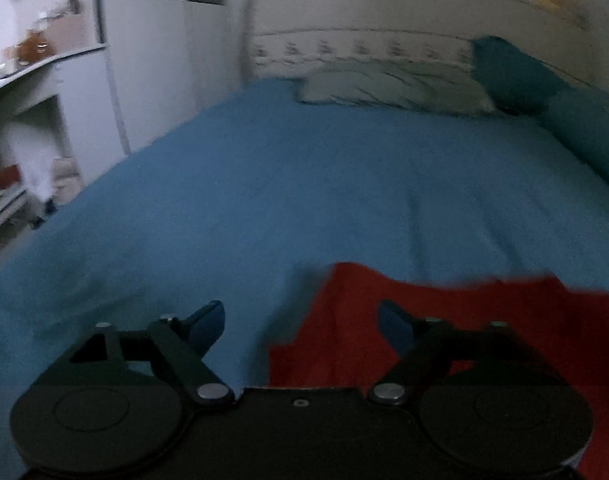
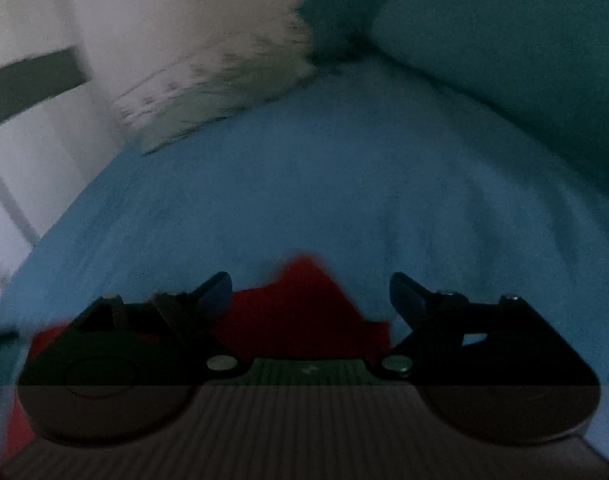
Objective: Fold small clothes
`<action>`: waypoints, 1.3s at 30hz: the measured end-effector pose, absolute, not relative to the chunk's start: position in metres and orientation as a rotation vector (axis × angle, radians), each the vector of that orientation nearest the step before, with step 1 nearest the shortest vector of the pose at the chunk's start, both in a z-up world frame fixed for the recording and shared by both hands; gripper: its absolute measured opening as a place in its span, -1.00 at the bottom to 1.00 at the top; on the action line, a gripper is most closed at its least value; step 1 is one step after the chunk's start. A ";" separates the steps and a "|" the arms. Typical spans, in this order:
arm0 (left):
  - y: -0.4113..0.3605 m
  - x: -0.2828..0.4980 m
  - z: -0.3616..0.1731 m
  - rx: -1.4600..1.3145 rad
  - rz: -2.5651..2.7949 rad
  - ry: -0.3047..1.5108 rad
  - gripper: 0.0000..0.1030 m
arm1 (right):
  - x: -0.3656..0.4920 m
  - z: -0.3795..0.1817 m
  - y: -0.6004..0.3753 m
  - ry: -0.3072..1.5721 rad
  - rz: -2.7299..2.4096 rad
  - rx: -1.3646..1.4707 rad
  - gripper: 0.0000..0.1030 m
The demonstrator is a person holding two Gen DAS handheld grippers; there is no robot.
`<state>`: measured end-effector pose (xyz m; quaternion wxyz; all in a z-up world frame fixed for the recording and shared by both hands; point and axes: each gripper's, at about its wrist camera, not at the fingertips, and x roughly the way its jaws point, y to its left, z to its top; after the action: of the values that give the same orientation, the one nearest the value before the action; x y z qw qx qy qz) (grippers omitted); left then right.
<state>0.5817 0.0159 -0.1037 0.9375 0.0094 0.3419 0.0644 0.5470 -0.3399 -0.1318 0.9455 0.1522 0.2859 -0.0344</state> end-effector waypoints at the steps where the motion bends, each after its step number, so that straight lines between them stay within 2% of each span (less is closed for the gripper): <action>1: 0.016 0.572 -0.108 -0.002 0.105 0.731 0.75 | 0.540 -0.135 -0.329 0.614 -0.038 0.290 0.97; 5: 0.015 0.550 -0.148 -0.059 0.028 0.938 0.76 | 0.533 -0.159 -0.305 0.761 -0.037 0.298 0.97; 7: 0.012 0.543 -0.162 0.012 0.034 0.957 0.88 | 0.534 -0.168 -0.305 0.778 -0.092 0.296 0.97; 9: 0.022 0.541 -0.168 -0.050 0.040 0.958 0.97 | 0.532 -0.170 -0.307 0.752 -0.126 0.278 0.96; 12: 0.027 0.543 -0.167 -0.069 0.049 0.971 1.00 | 0.532 -0.174 -0.305 0.746 -0.138 0.246 0.97; 16: 0.022 0.532 -0.144 0.026 0.070 0.942 0.88 | 0.530 -0.156 -0.297 0.753 -0.081 0.203 0.94; 21: -0.004 0.492 -0.081 0.136 0.049 0.794 1.00 | 0.482 -0.096 -0.309 0.670 -0.067 0.203 0.95; 24: -0.031 0.479 -0.066 0.147 -0.011 0.824 1.00 | 0.450 -0.076 -0.316 0.684 -0.103 0.171 0.97; 27: -0.057 0.473 -0.074 0.136 -0.091 0.882 1.00 | 0.430 -0.079 -0.323 0.732 -0.133 0.200 0.96; 30: -0.080 0.486 -0.087 0.121 -0.133 0.915 1.00 | 0.419 -0.101 -0.333 0.794 -0.168 0.228 0.91; 35: -0.108 0.511 -0.111 0.115 -0.134 0.946 1.00 | 0.422 -0.137 -0.336 0.822 -0.194 0.224 0.63; 39: -0.114 0.524 -0.127 0.135 -0.106 0.982 1.00 | 0.432 -0.160 -0.333 0.843 -0.181 0.227 0.56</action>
<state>0.5243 -0.1143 -0.1271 0.8784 0.0649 0.4708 -0.0510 0.4323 -0.3334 -0.1598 0.9022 0.1100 0.4078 -0.0876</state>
